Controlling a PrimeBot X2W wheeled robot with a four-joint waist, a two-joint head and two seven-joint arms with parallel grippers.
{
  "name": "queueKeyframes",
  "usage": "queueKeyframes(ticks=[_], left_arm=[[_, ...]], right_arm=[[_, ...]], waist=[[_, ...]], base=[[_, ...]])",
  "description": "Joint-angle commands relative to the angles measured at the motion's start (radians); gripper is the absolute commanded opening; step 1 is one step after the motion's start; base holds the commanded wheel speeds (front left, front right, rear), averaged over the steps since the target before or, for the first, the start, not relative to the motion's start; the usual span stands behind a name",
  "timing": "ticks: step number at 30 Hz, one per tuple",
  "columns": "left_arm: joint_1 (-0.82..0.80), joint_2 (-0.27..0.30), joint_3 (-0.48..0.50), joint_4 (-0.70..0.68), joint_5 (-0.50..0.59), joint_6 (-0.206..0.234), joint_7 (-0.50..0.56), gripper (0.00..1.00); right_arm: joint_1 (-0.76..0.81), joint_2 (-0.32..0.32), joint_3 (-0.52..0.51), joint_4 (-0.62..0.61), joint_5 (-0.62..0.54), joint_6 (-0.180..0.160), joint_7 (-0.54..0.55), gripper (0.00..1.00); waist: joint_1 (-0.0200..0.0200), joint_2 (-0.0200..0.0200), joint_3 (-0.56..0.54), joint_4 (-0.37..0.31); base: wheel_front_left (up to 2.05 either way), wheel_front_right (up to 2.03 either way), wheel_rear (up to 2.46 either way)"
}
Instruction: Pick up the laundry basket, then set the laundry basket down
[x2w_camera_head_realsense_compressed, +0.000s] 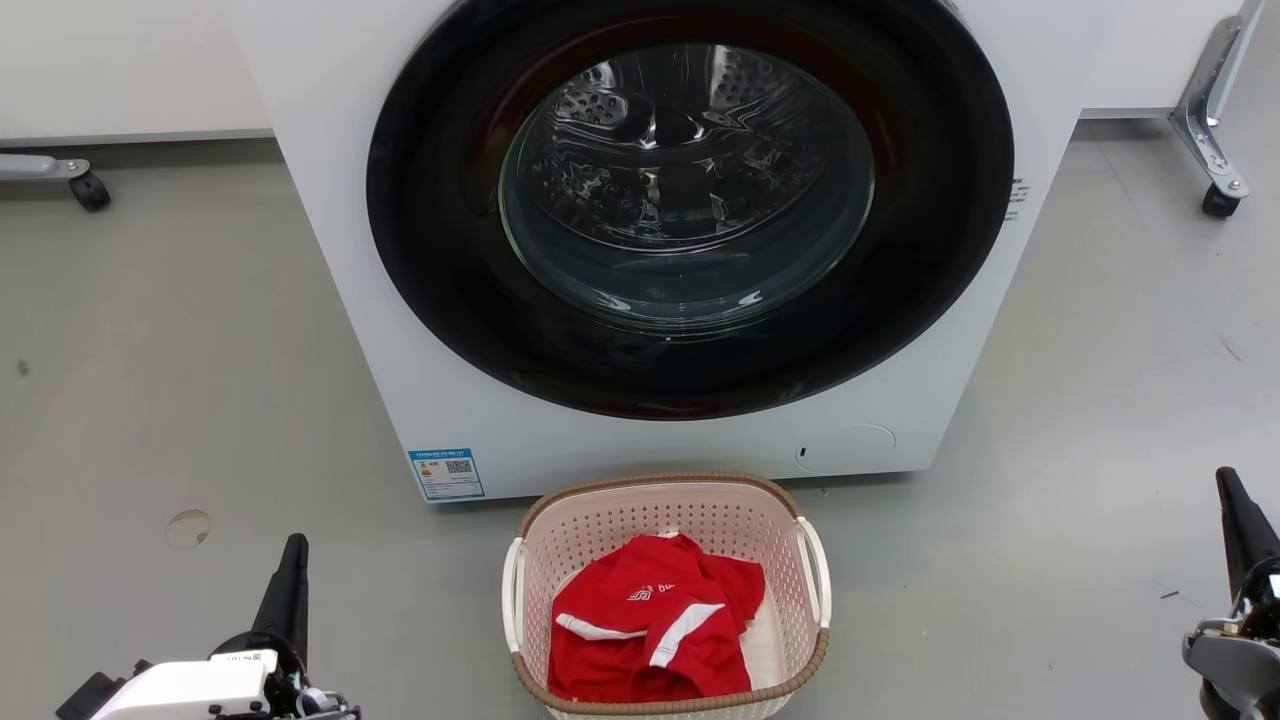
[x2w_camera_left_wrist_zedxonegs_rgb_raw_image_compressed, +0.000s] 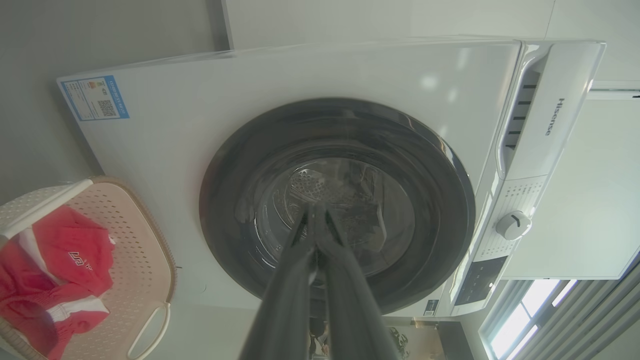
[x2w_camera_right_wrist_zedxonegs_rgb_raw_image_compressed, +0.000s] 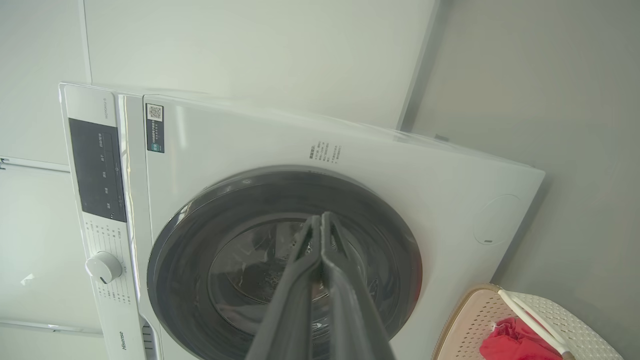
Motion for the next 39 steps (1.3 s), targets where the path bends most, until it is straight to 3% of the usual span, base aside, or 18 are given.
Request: queueKeyframes(ticks=[1, 39], left_arm=[[-0.055, 0.008, 0.034, -0.023, -0.009, -0.010, 0.005, 0.00], [-0.055, 0.005, 0.037, -0.023, -0.006, -0.010, 0.008, 0.00]], right_arm=[[-0.048, -0.026, 0.012, -0.026, 0.002, 0.005, 0.006, 0.00], [-0.048, -0.024, 0.010, -0.026, 0.000, 0.005, 0.008, 0.00]], waist=[[-0.0001, -0.0001, 0.000, 0.000], [-0.0001, -0.0001, 0.000, 0.000]], base=[[0.00, 0.00, 0.00], [0.00, 0.00, 0.00]])
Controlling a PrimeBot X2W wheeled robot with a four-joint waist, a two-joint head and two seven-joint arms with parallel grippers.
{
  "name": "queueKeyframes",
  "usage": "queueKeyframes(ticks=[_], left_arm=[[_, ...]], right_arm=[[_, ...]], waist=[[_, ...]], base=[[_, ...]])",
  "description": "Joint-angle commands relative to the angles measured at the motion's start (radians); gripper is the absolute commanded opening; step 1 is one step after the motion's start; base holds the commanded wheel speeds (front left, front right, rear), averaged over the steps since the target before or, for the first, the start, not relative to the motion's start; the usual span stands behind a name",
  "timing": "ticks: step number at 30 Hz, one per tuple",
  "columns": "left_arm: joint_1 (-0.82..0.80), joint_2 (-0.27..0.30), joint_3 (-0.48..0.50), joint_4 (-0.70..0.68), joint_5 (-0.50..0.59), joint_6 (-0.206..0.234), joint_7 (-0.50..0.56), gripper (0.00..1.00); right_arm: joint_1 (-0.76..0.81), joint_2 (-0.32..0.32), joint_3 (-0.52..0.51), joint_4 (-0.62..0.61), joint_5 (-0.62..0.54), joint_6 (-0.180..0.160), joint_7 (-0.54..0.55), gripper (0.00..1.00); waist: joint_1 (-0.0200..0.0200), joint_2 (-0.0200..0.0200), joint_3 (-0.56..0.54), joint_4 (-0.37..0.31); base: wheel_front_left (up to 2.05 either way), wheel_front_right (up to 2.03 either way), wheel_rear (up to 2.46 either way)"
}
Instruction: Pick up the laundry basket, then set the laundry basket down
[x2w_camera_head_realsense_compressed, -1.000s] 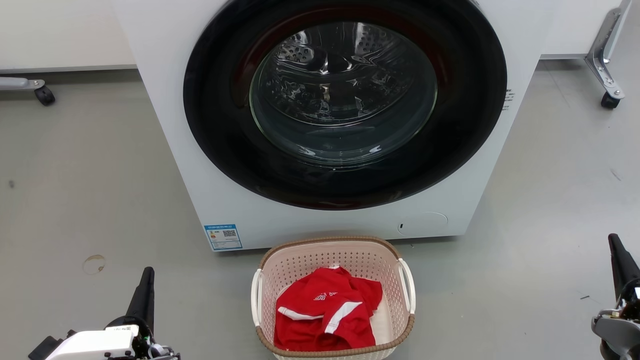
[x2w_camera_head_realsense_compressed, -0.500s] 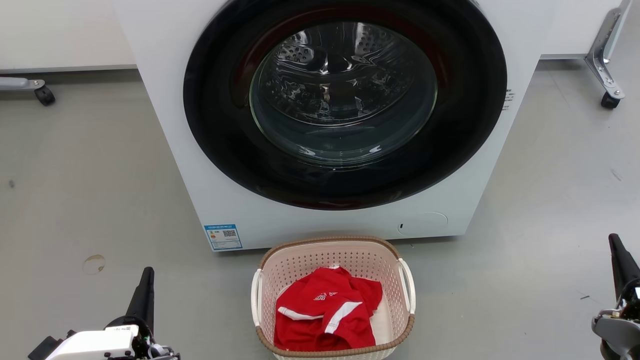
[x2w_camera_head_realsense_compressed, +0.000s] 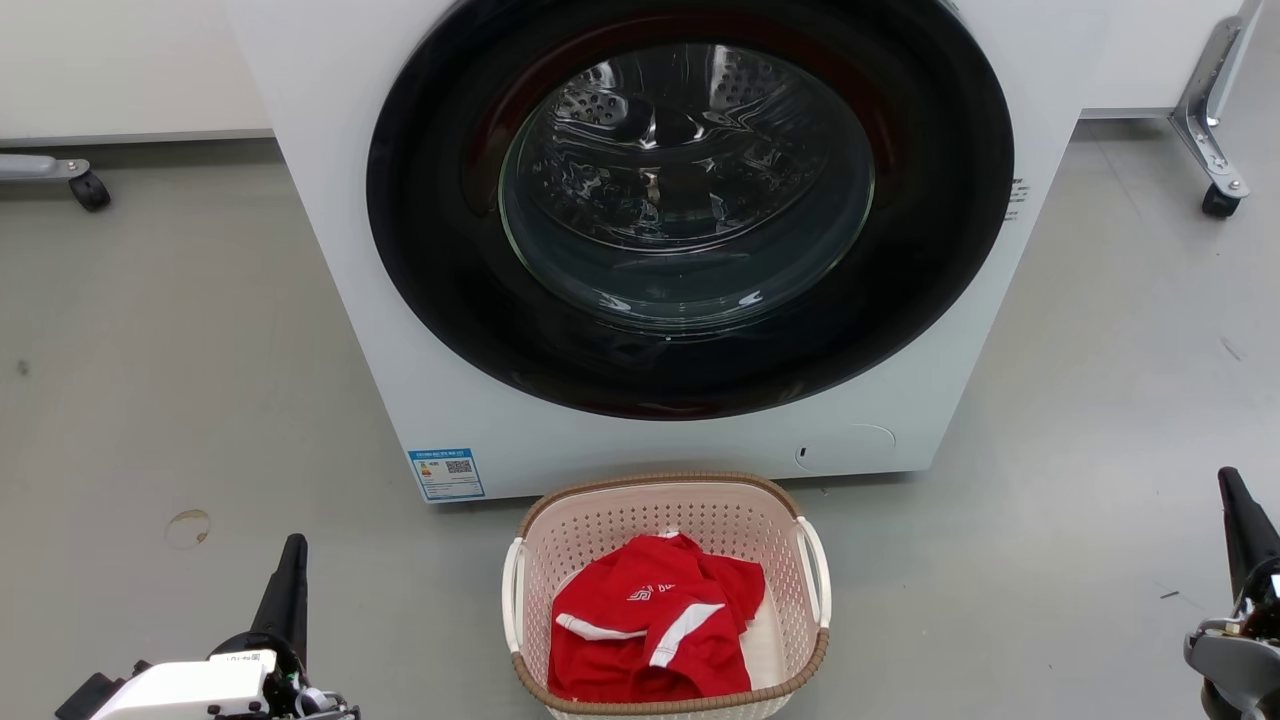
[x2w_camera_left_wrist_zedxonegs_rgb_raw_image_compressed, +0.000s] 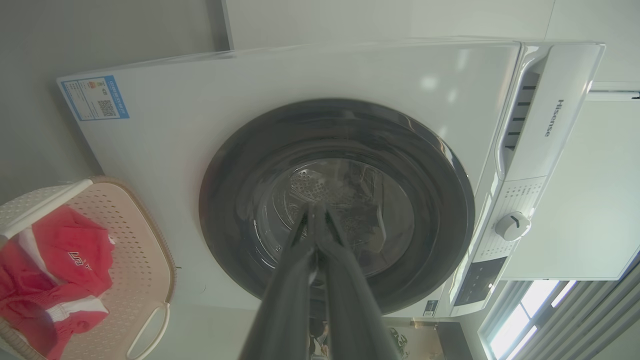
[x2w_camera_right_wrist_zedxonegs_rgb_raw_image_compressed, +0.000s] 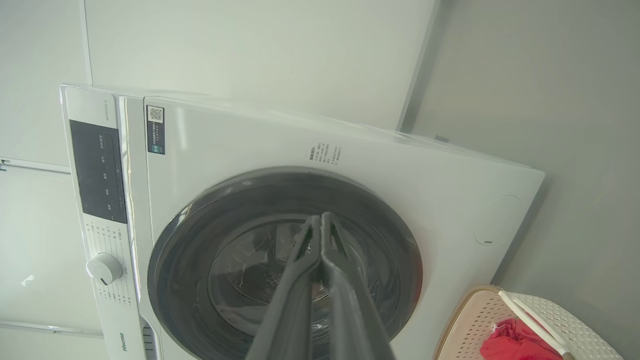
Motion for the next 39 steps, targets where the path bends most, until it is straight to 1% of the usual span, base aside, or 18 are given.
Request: queueKeyframes(ticks=[1, 39], left_arm=[[-0.055, 0.007, 0.033, -0.023, -0.006, -0.010, 0.005, 0.00], [-0.055, 0.005, 0.035, -0.023, -0.005, -0.010, 0.007, 0.00]], right_arm=[[-0.048, -0.025, 0.014, -0.026, 0.000, 0.005, 0.007, 0.00], [-0.049, -0.024, 0.013, -0.026, -0.001, 0.005, 0.008, 0.00]], waist=[[0.0000, -0.0001, 0.000, 0.000], [-0.0001, -0.0001, 0.000, 0.000]], base=[[0.00, 0.00, 0.00], [0.00, 0.00, 0.00]])
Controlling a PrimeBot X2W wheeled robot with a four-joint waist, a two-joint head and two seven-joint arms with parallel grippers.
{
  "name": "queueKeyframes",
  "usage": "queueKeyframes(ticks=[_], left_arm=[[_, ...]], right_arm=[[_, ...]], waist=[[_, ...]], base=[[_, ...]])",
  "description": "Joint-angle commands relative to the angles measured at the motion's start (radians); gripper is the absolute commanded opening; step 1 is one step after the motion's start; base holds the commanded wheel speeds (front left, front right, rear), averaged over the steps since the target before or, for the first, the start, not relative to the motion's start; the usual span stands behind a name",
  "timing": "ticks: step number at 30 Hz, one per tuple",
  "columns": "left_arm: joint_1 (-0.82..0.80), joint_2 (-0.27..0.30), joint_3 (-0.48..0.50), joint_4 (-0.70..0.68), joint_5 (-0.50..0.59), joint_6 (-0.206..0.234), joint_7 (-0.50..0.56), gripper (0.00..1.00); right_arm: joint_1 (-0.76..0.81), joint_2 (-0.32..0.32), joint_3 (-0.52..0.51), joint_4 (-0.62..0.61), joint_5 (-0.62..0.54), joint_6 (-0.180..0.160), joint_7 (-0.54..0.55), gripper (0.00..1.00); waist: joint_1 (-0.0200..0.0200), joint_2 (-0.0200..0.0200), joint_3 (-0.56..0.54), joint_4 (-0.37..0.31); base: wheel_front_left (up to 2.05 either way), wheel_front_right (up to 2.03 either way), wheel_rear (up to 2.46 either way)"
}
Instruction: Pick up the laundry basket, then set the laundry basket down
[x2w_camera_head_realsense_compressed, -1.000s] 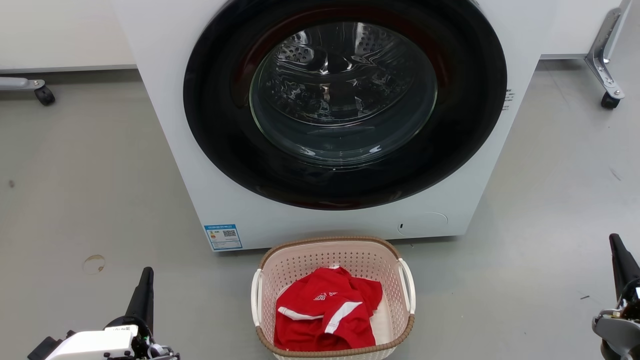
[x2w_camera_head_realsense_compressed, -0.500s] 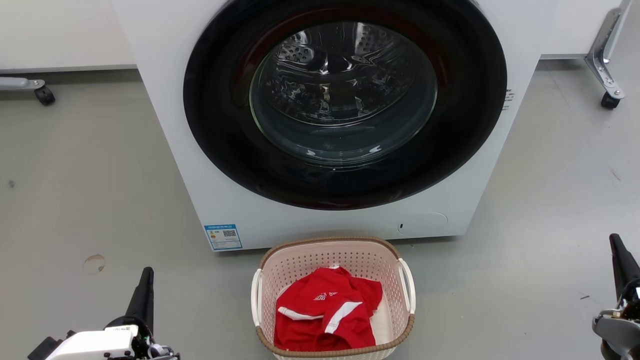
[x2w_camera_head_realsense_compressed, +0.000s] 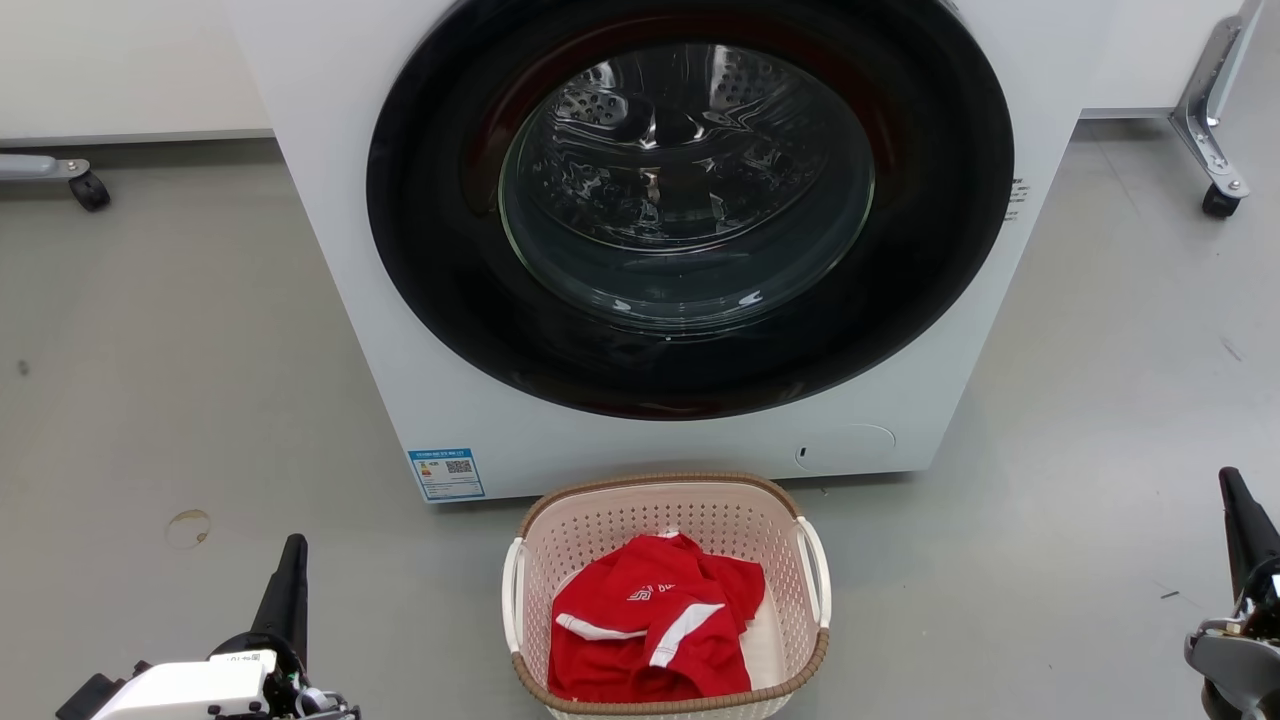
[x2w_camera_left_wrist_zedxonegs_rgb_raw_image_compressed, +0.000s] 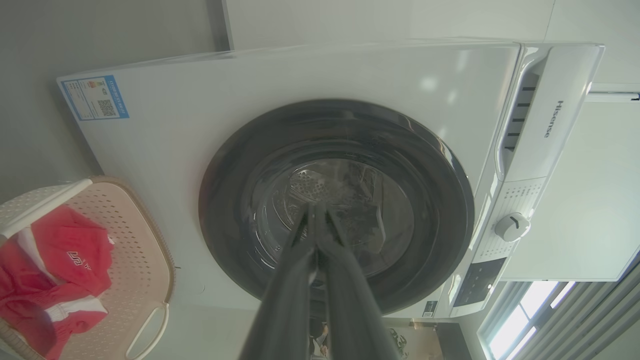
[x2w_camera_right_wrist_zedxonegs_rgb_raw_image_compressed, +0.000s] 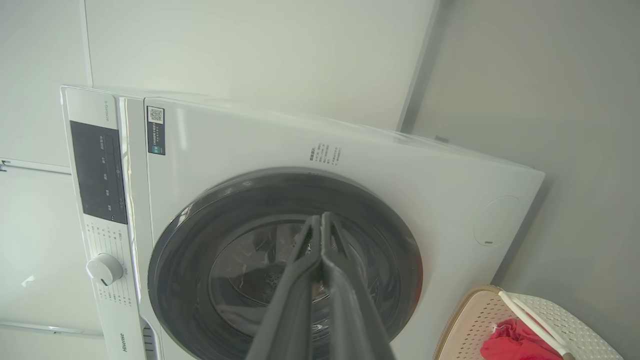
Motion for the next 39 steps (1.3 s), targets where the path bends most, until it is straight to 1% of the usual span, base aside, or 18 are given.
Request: queueKeyframes(ticks=[1, 39], left_arm=[[-0.055, 0.008, 0.033, -0.023, -0.004, -0.010, 0.007, 0.00], [-0.055, 0.007, 0.034, -0.023, -0.003, -0.010, 0.007, 0.00]], right_arm=[[-0.049, -0.024, 0.015, -0.026, -0.001, 0.005, 0.008, 0.00], [-0.049, -0.024, 0.014, -0.026, -0.001, 0.005, 0.008, 0.00]], waist=[[-0.0001, -0.0001, 0.000, 0.000], [-0.0001, -0.0001, 0.000, 0.000]], base=[[0.00, 0.00, 0.00], [0.00, 0.00, 0.00]])
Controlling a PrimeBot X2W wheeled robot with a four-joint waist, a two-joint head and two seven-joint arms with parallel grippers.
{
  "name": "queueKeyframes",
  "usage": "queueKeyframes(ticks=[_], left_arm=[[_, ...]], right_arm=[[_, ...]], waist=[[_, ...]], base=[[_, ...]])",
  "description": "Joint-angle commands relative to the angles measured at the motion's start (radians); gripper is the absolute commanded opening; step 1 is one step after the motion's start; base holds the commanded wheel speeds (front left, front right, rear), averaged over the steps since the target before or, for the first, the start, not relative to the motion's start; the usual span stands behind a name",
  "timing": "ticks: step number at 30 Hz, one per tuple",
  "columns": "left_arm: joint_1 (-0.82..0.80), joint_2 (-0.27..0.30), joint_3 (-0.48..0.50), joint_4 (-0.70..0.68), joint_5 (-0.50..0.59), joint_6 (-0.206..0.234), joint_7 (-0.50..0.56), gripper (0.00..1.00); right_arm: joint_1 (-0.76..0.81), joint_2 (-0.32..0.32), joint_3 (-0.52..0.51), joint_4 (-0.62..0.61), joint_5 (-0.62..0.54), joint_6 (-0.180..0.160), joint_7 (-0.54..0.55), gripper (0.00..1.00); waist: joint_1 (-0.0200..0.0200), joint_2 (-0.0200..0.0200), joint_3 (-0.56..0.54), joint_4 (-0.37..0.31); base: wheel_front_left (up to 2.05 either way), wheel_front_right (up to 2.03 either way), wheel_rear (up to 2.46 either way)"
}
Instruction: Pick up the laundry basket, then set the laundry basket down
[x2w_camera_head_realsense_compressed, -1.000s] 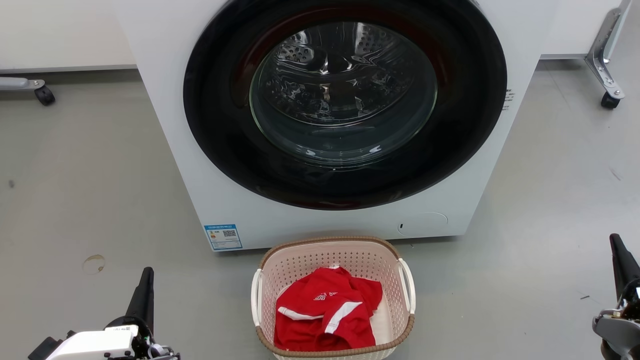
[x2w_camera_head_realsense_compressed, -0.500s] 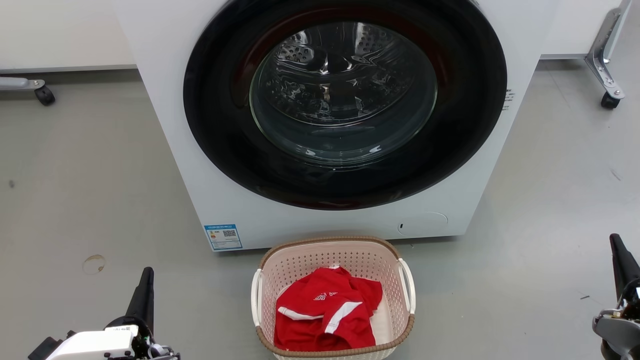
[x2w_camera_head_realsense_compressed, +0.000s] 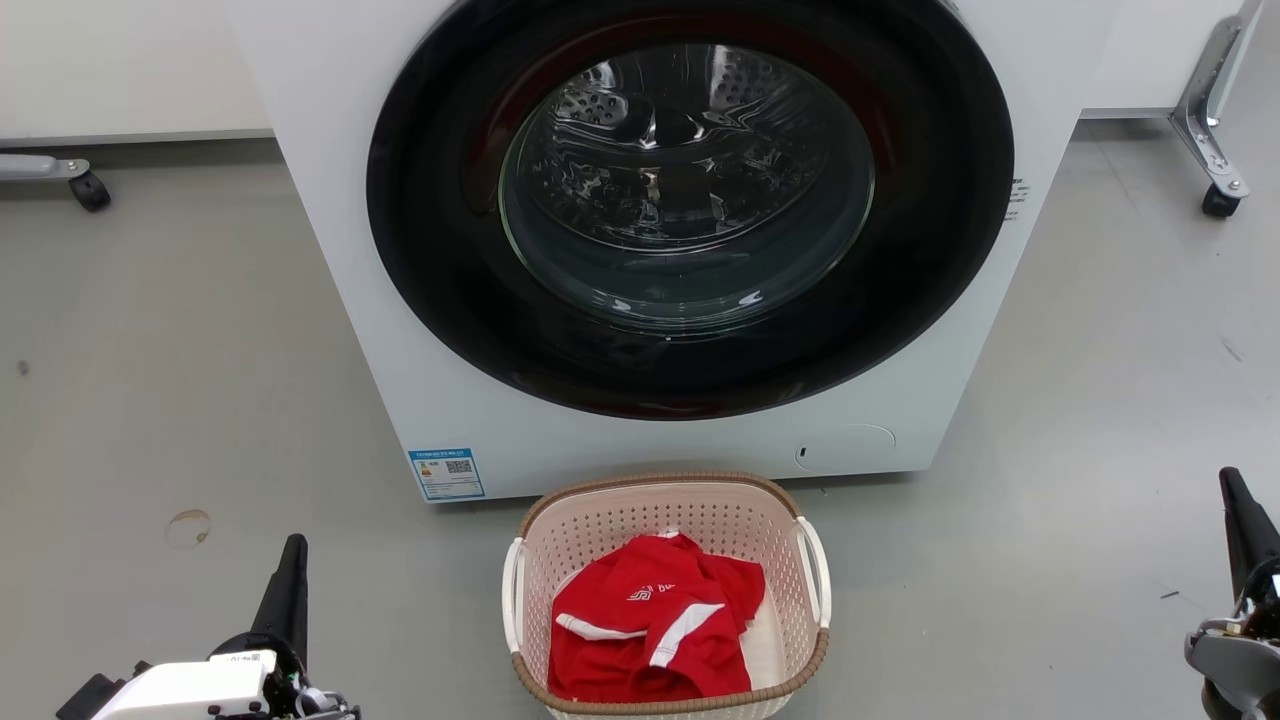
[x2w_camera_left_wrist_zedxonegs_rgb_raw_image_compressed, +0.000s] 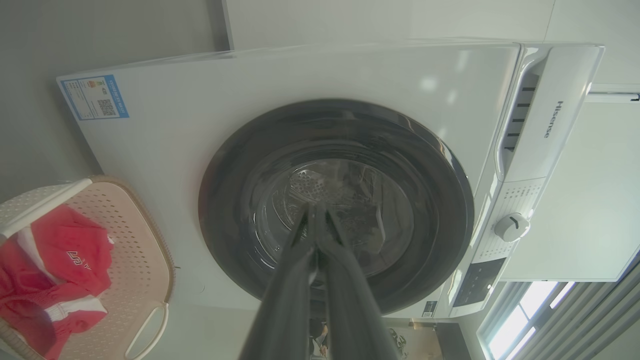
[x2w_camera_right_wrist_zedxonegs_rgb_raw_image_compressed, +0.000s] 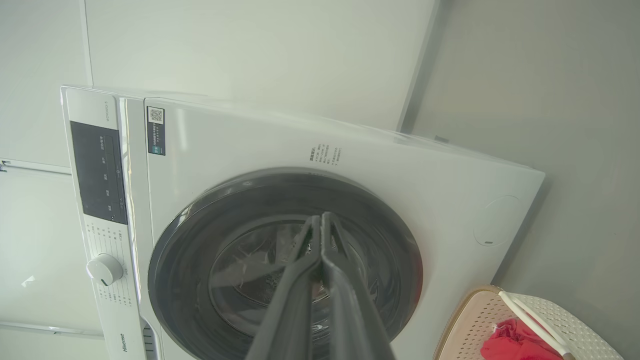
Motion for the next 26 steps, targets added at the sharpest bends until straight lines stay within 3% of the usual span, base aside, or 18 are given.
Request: queueKeyframes(ticks=[1, 26], left_arm=[[-0.055, 0.009, 0.032, -0.023, -0.003, -0.010, 0.006, 0.00], [-0.055, 0.008, 0.033, -0.023, -0.003, -0.010, 0.007, 0.00]], right_arm=[[-0.049, -0.024, 0.015, -0.026, -0.001, 0.005, 0.008, 0.00], [-0.049, -0.024, 0.015, -0.026, -0.002, 0.005, 0.009, 0.00]], waist=[[0.0000, 0.0000, 0.000, 0.000], [0.0000, 0.0000, 0.000, 0.000]], base=[[0.00, 0.00, 0.00], [0.00, 0.00, 0.00]])
